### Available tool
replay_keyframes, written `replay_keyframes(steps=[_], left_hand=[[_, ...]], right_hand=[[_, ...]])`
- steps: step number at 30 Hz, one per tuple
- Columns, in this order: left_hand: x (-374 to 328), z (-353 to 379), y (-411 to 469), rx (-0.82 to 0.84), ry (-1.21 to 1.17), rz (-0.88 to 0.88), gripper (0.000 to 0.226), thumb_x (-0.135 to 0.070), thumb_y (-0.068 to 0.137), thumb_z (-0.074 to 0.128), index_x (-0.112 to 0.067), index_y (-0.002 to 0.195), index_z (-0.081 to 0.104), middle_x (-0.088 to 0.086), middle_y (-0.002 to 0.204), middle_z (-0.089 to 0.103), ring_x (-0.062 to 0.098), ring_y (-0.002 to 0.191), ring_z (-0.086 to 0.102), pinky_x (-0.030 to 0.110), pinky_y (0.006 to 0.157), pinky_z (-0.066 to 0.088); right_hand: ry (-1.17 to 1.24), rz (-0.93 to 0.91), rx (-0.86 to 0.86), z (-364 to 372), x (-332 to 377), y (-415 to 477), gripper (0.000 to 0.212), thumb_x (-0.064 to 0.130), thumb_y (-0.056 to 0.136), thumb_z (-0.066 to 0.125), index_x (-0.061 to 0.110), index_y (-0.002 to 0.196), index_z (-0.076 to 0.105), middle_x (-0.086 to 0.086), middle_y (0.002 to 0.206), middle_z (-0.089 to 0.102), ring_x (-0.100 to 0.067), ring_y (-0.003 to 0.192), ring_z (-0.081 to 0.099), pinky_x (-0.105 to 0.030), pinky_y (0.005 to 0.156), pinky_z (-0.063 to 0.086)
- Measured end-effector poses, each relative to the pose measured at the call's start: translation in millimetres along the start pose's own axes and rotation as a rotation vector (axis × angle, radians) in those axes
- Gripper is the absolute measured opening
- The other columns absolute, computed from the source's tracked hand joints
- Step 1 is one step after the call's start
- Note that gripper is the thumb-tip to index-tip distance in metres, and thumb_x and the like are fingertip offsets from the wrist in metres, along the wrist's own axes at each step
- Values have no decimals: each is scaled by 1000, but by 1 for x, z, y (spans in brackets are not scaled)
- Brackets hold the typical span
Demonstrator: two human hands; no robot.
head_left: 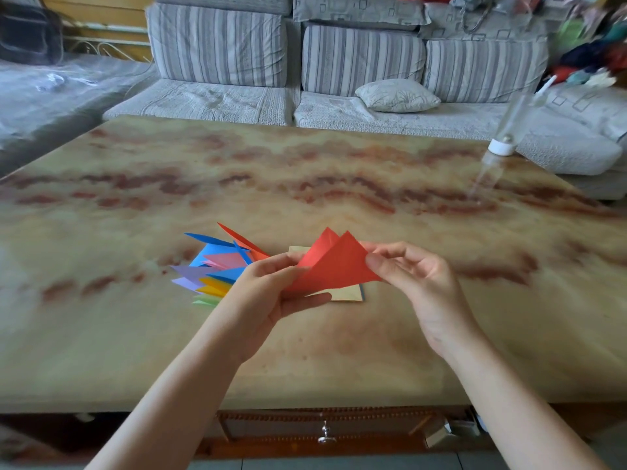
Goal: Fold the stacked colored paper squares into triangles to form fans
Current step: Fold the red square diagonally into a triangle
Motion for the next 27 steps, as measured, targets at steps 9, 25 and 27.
replay_keyframes(steps=[9, 25, 27], left_hand=[[-2, 5, -2, 4, 177, 32, 45, -37, 70, 67, -13, 108, 68, 4, 97, 74, 12, 87, 70, 26, 66, 57], [-4, 5, -2, -40, 297, 165, 25, 6, 78, 68, -14, 94, 68, 1, 72, 74, 9, 66, 69, 19, 60, 55], [-4, 5, -1, -36, 299, 169, 25, 6, 79, 67, -14, 94, 67, 0, 71, 74, 9, 65, 69, 19, 60, 55]], right_hand=[[-30, 30, -88, -2, -9, 0, 9, 6, 77, 72, 14, 73, 71, -2, 81, 73, -9, 78, 64, -15, 72, 49], [-19, -22, -92, 4, 4, -6, 14, 0, 76, 72, 14, 75, 69, 4, 74, 72, -3, 71, 64, -12, 66, 47], [-24, -19, -95, 3, 4, -5, 15, 1, 76, 73, 15, 74, 70, 4, 73, 72, -4, 70, 64, -12, 65, 47]])
Point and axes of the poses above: each hand's wrist, its own y-axis towards the middle knuckle, its own z-axis out of the palm, x = y × z, the point moved 8 cm from there along y, towards the middle knuckle
